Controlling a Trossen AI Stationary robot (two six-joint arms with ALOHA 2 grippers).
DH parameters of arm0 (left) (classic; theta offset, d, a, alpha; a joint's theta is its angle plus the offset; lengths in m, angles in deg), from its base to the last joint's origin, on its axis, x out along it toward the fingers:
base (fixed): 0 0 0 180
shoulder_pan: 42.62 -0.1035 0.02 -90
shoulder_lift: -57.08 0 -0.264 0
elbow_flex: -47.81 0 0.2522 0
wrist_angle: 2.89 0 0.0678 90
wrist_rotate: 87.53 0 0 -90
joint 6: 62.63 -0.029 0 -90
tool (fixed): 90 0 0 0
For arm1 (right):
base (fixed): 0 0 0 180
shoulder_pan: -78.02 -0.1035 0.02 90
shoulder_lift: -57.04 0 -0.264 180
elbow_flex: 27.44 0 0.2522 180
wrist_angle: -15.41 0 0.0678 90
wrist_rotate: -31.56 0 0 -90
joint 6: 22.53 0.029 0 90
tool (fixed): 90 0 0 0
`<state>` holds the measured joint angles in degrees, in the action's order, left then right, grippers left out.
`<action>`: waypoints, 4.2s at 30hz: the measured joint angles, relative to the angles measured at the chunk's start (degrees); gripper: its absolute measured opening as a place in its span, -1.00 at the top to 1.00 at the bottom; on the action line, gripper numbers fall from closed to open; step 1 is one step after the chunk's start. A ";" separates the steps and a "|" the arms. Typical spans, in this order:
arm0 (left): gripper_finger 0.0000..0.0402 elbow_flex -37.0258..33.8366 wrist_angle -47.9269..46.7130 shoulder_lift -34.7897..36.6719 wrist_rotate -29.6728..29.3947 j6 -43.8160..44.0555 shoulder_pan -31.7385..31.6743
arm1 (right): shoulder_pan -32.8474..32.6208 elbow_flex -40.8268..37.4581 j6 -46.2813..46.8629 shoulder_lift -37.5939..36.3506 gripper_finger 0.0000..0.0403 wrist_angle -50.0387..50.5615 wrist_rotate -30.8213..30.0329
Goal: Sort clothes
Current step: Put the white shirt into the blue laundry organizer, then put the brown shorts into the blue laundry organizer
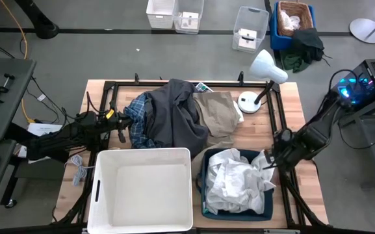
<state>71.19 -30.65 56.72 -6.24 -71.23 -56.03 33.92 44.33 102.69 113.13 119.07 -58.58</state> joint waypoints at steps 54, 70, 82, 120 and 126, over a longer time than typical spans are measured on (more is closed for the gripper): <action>0.93 0.01 0.04 0.00 0.00 0.00 0.00 | 1.79 -9.58 -8.75 -5.03 0.74 -18.36 -15.96; 0.93 0.01 0.04 0.00 0.00 0.00 0.00 | 1.96 6.67 -23.92 -3.53 1.00 -22.68 -24.38; 0.93 0.01 0.04 0.00 0.00 0.00 -0.01 | 8.61 6.74 -48.78 21.68 1.00 -56.54 -6.52; 0.93 0.01 0.04 0.00 0.00 0.00 -0.02 | 11.55 4.11 -52.17 24.72 0.22 -57.28 16.34; 0.93 0.01 0.04 0.00 0.00 0.01 -0.02 | 15.73 13.93 -60.28 23.41 0.13 -51.38 6.45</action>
<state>71.20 -30.61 56.72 -6.24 -71.23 -56.05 49.65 58.26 42.41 136.54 67.68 -52.13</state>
